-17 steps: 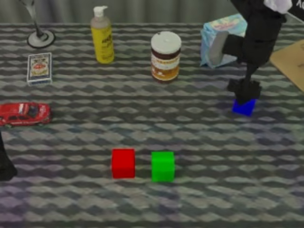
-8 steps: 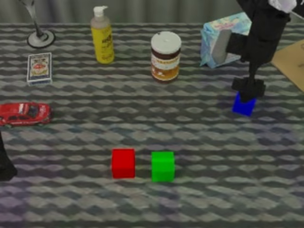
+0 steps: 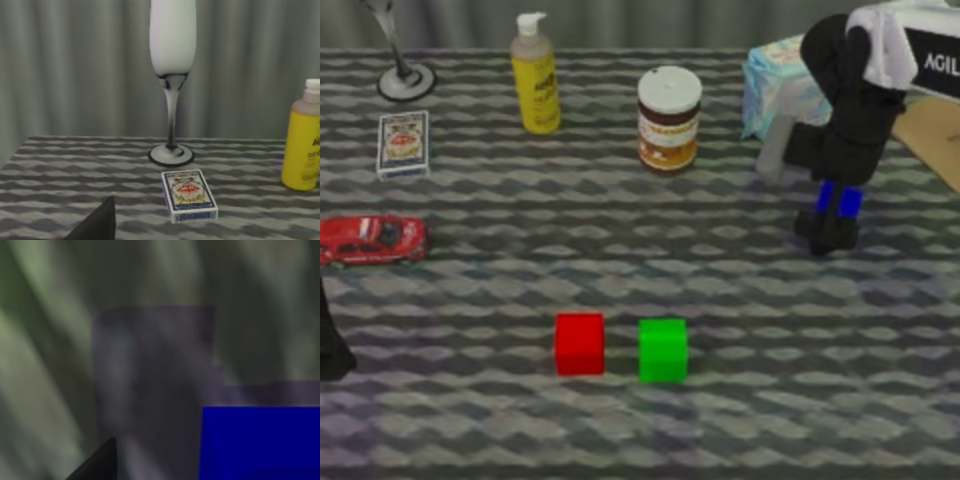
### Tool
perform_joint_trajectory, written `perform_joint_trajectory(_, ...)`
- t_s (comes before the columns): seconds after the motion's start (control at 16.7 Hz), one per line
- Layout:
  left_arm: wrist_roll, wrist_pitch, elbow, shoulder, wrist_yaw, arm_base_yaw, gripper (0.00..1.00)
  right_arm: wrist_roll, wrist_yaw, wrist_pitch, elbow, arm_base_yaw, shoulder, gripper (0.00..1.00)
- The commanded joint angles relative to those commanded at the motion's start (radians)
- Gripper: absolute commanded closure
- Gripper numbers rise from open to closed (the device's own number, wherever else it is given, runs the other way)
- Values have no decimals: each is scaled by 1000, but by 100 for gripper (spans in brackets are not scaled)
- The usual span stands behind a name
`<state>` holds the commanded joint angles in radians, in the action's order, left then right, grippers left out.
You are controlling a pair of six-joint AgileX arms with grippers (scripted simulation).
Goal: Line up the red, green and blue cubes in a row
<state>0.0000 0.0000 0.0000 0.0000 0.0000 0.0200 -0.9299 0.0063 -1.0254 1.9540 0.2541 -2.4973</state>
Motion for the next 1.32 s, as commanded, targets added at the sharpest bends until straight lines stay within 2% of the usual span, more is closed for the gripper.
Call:
perform_joint_trajectory(0.24, 0, 0, 0, 0, 0, 0, 0, 0, 0, 8, -7, 0, -3, 0)
perform_joint_trajectory(1.02, 0, 0, 0, 0, 0, 0, 0, 0, 0, 8, -7, 0, -3, 98)
perform_joint_trajectory(1.32, 0, 0, 0, 0, 0, 0, 0, 0, 0, 8, -7, 0, -3, 100)
